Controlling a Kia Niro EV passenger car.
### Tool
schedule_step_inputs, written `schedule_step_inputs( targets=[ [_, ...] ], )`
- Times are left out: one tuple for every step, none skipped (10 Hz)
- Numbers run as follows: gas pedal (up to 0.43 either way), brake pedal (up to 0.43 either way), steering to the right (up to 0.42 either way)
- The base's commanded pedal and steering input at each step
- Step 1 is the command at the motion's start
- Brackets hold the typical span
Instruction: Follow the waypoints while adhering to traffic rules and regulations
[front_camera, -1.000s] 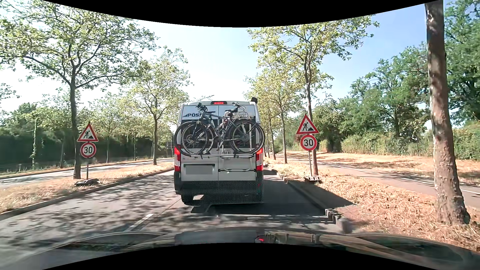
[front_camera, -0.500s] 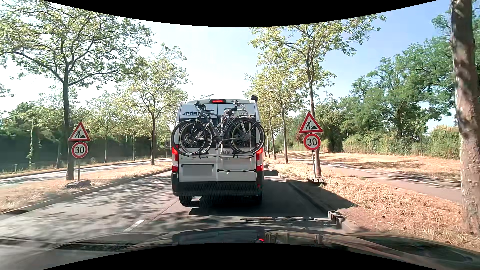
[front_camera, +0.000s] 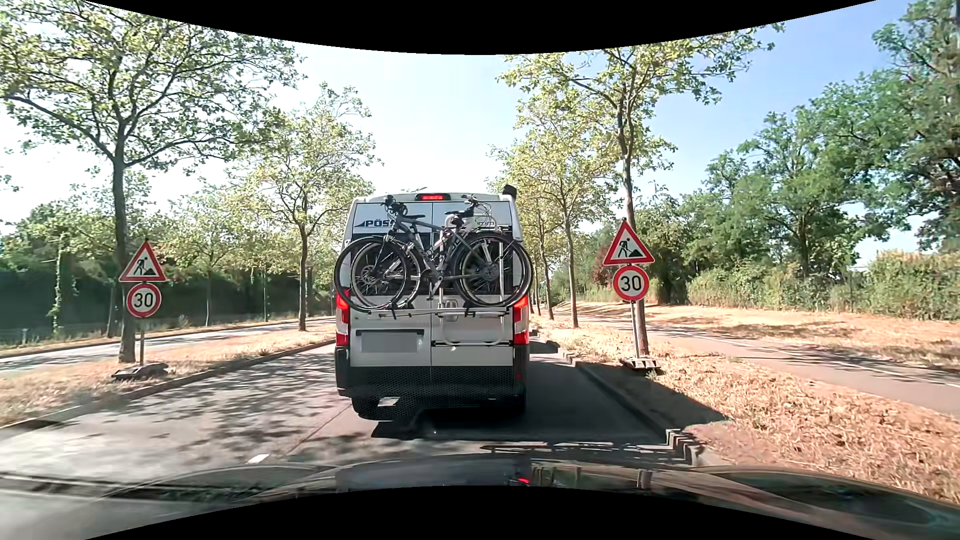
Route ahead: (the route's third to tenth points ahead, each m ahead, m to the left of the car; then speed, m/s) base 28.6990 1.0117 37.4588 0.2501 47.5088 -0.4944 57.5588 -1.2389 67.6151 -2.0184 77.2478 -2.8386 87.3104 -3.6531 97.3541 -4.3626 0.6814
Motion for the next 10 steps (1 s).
schedule_step_inputs(
  targets=[
    [0.000, 0.134, -0.004],
    [0.000, 0.134, -0.004],
    [0.000, 0.140, -0.004],
    [0.000, 0.140, -0.004],
    [0.000, 0.134, -0.004],
    [0.000, 0.146, -0.004],
    [0.000, 0.140, -0.004],
    [0.000, 0.146, -0.004],
    [0.000, 0.146, -0.004],
    [0.000, 0.146, -0.004]
  ],
)
